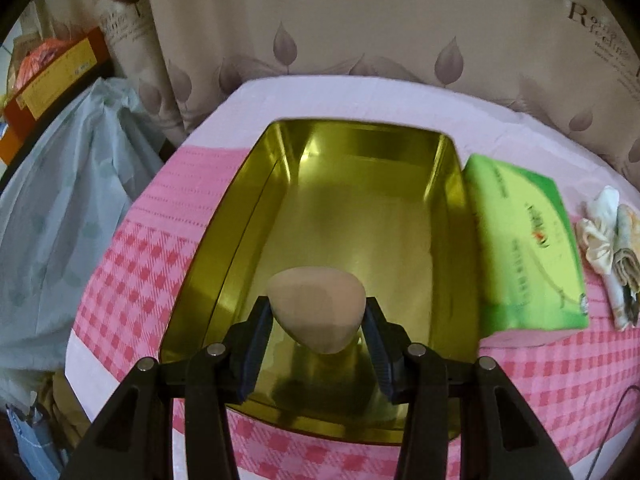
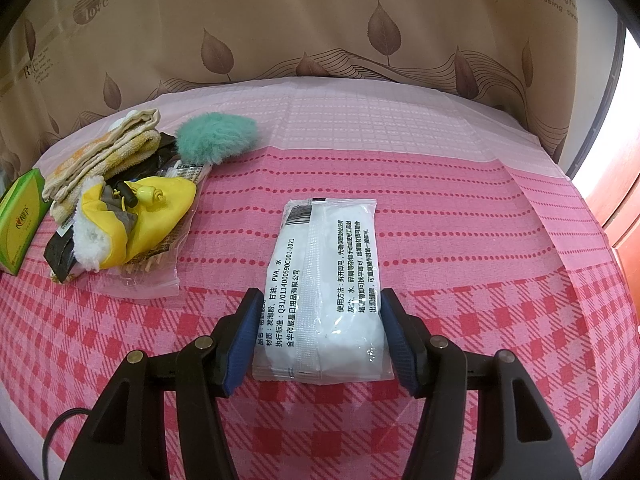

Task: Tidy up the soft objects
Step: 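Carry the sponge into the gold tin and open the left gripper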

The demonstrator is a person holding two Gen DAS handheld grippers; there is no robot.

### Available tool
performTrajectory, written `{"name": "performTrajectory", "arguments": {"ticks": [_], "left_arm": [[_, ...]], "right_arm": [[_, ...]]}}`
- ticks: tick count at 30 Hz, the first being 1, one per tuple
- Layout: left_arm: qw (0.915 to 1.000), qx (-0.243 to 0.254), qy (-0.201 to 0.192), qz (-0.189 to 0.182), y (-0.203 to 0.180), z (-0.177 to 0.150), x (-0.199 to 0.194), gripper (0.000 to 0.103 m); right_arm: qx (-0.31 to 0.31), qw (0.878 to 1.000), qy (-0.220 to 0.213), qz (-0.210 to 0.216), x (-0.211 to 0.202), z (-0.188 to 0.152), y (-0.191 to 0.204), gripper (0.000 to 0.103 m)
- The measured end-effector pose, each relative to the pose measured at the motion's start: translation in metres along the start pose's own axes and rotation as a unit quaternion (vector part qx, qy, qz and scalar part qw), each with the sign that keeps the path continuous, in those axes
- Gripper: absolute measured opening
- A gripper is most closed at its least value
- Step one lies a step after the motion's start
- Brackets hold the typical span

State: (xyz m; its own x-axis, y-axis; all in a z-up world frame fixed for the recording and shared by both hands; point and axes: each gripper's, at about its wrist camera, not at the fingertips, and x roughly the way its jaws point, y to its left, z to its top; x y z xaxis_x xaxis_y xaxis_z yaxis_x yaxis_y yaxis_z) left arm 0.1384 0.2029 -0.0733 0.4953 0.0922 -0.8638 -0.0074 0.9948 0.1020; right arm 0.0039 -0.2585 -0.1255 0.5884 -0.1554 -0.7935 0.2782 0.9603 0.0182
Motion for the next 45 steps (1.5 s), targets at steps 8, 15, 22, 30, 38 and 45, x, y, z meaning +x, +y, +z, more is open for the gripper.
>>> {"name": "performTrajectory", "arguments": {"ticks": [8,15,22,30,38,45], "left_arm": [[1.0,0.004,0.005,-0.001,0.008,-0.005,0.011,0.049],[0.9997,0.016,0.017,0.002,0.007,-0.008,0.02,0.049],[0.9998,0.009,0.016,-0.005,0.01,-0.008,0.018,0.05],[0.9997,-0.002,0.021,-0.014,0.015,-0.008,0.018,0.056],[0.9997,-0.022,-0.004,-0.012,0.021,-0.007,0.0,0.057],[0.9989,-0.02,-0.041,0.008,0.012,-0.013,-0.03,0.057]], "right_arm": [[-0.001,1.0,0.0,-0.003,-0.001,0.001,-0.001,0.056],[-0.002,1.0,0.0,-0.005,0.0,0.0,-0.001,0.056],[-0.002,1.0,0.0,-0.006,0.0,-0.001,0.0,0.056],[-0.002,1.0,0.0,-0.007,0.0,-0.001,0.0,0.057],[-0.003,1.0,-0.001,-0.008,0.0,-0.001,-0.002,0.057],[-0.003,1.0,-0.001,-0.009,0.0,-0.001,0.0,0.057]]}}
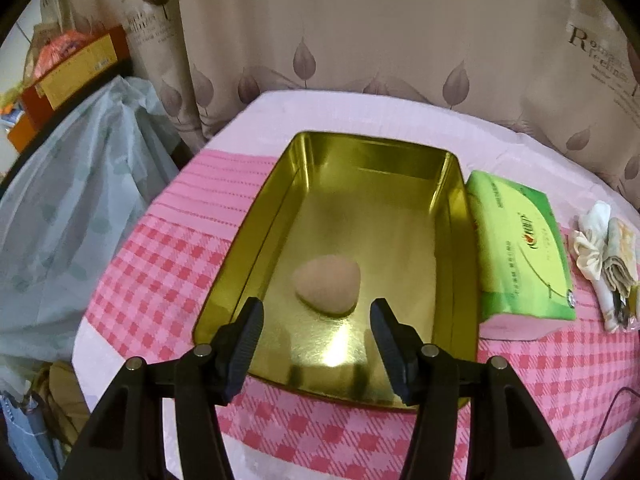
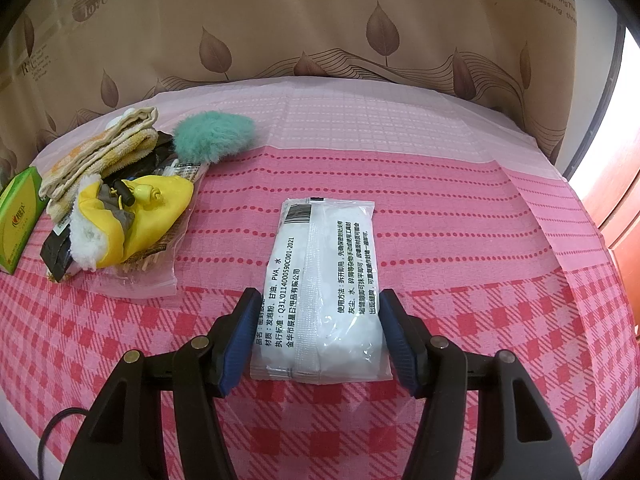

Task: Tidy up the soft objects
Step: 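Carry the sponge into the gold tin and open the left gripper, then carry the cotton-pad packet over the gold tin and release it inside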

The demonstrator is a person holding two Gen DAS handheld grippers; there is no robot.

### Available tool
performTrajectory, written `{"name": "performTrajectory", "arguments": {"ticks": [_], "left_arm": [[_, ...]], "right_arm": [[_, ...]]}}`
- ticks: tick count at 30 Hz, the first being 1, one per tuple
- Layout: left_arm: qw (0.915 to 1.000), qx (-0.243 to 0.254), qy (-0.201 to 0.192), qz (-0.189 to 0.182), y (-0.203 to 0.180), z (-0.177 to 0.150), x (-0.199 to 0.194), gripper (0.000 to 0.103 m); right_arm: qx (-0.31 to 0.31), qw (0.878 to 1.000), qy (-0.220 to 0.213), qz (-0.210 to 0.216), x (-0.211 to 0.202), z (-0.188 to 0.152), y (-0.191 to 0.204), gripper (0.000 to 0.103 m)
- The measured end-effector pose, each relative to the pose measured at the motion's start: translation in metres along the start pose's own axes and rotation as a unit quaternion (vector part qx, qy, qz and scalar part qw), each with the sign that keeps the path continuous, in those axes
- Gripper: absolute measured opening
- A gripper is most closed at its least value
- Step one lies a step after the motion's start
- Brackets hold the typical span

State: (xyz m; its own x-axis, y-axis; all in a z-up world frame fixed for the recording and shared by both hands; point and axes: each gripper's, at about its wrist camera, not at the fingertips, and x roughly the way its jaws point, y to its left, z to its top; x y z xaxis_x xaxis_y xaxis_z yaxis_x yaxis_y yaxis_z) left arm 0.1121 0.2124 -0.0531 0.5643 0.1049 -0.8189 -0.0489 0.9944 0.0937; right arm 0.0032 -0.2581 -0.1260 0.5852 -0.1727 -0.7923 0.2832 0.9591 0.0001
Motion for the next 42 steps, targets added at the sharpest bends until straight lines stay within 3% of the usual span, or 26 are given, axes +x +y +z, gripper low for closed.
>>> {"name": "performTrajectory", "arguments": {"ticks": [11,17,22,26,32,42], "left_arm": [[0.9999,-0.001,-0.011,0.006,-0.002,-0.011,-0.012,0.057],[0.9998,-0.006,-0.016,0.011,0.001,-0.012,-0.013,0.057],[0.9993,-0.022,-0.024,0.017,0.009,-0.01,-0.018,0.057],[0.9984,-0.035,-0.034,0.028,0.017,-0.008,-0.021,0.057],[0.9959,-0.068,-0.044,0.042,0.035,-0.005,-0.025,0.057],[0.9887,-0.127,-0.053,0.059,0.075,-0.003,-0.029,0.057]], "right_arm": [[0.002,1.0,-0.008,-0.013,-0.004,0.001,-0.002,0.051],[0.03,0.999,-0.034,-0.03,-0.024,0.005,-0.013,0.05],[0.029,0.997,-0.063,-0.017,-0.05,0.021,-0.005,0.05],[0.0,0.996,-0.089,0.021,-0.073,0.039,0.027,0.05],[-0.073,0.987,-0.103,0.096,-0.093,0.056,0.104,0.05],[-0.194,0.953,-0.085,0.217,-0.106,0.043,0.266,0.05]]}}
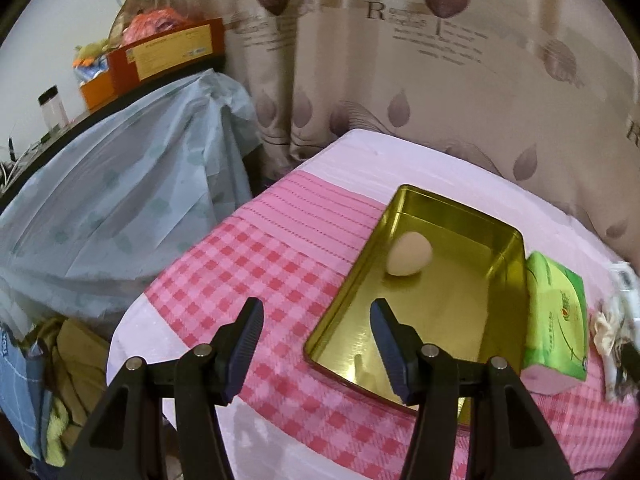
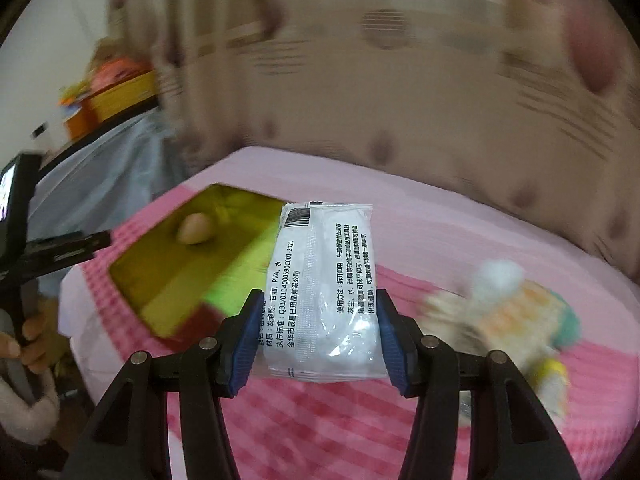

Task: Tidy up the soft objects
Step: 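Carry the cotton-pad packet over the gold tin and release it inside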

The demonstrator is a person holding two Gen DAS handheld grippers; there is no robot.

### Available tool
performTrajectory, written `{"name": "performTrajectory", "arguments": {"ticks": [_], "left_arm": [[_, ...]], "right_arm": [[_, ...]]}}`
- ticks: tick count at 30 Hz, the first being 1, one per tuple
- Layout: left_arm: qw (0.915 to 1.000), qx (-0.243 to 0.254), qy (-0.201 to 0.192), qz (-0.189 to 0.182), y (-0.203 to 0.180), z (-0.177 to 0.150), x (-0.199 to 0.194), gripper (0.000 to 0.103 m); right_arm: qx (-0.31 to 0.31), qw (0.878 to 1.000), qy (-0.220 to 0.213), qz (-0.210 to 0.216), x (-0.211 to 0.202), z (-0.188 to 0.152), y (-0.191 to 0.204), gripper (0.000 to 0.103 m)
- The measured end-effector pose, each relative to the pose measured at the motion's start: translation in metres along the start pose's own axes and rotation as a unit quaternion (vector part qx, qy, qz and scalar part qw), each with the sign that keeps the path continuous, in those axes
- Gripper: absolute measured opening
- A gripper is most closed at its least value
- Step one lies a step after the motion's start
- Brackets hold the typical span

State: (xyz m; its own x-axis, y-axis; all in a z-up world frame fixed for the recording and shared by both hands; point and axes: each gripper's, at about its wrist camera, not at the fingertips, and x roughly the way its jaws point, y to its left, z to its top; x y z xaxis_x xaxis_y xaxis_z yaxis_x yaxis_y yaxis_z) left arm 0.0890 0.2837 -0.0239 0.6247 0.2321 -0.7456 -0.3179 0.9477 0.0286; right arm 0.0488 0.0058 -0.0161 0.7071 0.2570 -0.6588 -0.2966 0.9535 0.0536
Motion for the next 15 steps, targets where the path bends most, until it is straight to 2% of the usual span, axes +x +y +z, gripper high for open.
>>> {"name": "performTrajectory", "arguments": {"ticks": [6,15], "left_arm": [[0.9995,-0.029,0.006,0.007,0.019,0.003,0.006,0.057],[0.9979,-0.064,0.008,0.009,0.035,0.005,0.009,0.057]], "right_arm": [[-0.061,0.997,0.021,0.039,0.044,0.022,0.082,0.05],[-0.096,0.991,0.066,0.06,0.111,0.031,0.14,0.05]]}}
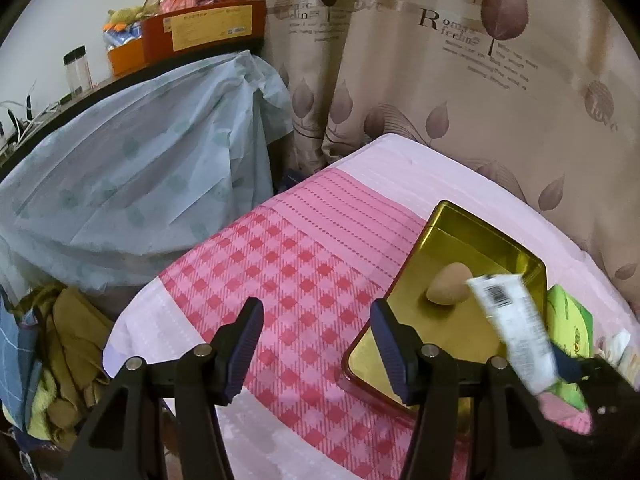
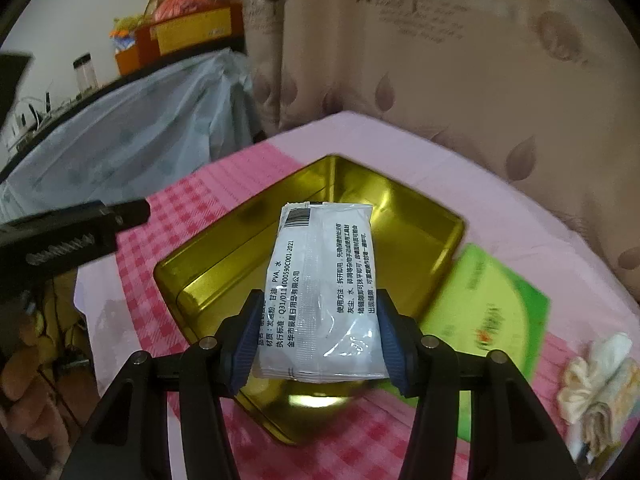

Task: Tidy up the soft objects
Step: 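Carry the cotton-pad packet over the gold tin and release it inside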

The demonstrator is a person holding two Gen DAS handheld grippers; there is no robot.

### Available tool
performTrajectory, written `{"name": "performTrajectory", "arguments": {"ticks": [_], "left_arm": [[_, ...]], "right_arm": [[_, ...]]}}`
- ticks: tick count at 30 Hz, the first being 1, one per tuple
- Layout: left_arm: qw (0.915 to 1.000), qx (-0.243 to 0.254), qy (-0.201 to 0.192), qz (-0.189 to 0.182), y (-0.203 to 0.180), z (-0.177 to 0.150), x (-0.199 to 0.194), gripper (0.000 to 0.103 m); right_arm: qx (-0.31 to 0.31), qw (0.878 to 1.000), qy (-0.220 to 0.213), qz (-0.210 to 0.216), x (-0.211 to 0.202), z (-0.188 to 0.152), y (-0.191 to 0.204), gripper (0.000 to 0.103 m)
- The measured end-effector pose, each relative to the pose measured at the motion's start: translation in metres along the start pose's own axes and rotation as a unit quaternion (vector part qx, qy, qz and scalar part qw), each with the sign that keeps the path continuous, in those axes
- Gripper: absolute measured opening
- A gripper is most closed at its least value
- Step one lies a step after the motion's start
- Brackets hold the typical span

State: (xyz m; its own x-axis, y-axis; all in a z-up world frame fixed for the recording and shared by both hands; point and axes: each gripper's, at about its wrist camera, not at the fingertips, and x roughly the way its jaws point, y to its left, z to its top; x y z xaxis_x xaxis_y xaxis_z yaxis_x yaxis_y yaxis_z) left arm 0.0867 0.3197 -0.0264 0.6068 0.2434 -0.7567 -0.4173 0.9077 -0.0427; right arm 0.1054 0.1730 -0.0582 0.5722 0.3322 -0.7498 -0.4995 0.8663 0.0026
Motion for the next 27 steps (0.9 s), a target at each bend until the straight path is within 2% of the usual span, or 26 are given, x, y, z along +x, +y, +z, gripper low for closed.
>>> {"name": "performTrajectory", "arguments": {"ticks": [8,13,16,17,18,19,27], "left_arm": [[1.0,0.0,0.003,-0.003,-0.001,-0.001,0.001,0.057],[1.0,0.001,0.003,-0.003,-0.001,-0.001,0.002,0.057],[1.0,0.002,0.006,-0.006,-0.003,-0.001,0.002,0.057],[1.0,0.003,0.006,-0.006,-0.004,-0.002,0.002,0.057],[1.0,0.004,0.004,-0.006,-0.004,-0.002,0.002,0.057],[1.0,0.005,0.002,-0.006,-0.004,-0.001,0.001,0.057],[0.9999,0.013,0.002,-0.007,-0.005,-0.002,0.002,0.057]], "right_arm": [[-0.012,1.0,0.023,0.0,0.038,0.005,0.019,0.05],[-0.009,1.0,0.029,0.0,0.046,0.003,0.02,0.052],[-0.009,0.999,0.031,0.003,0.048,0.003,0.021,0.06],[-0.009,1.0,0.03,0.0,0.047,0.004,0.021,0.067],[-0.008,1.0,0.027,-0.002,0.045,0.004,0.021,0.074],[-0.008,1.0,0.022,-0.004,0.042,0.004,0.021,0.075],[0.024,0.999,-0.032,-0.004,-0.017,-0.008,-0.008,0.075]]}}
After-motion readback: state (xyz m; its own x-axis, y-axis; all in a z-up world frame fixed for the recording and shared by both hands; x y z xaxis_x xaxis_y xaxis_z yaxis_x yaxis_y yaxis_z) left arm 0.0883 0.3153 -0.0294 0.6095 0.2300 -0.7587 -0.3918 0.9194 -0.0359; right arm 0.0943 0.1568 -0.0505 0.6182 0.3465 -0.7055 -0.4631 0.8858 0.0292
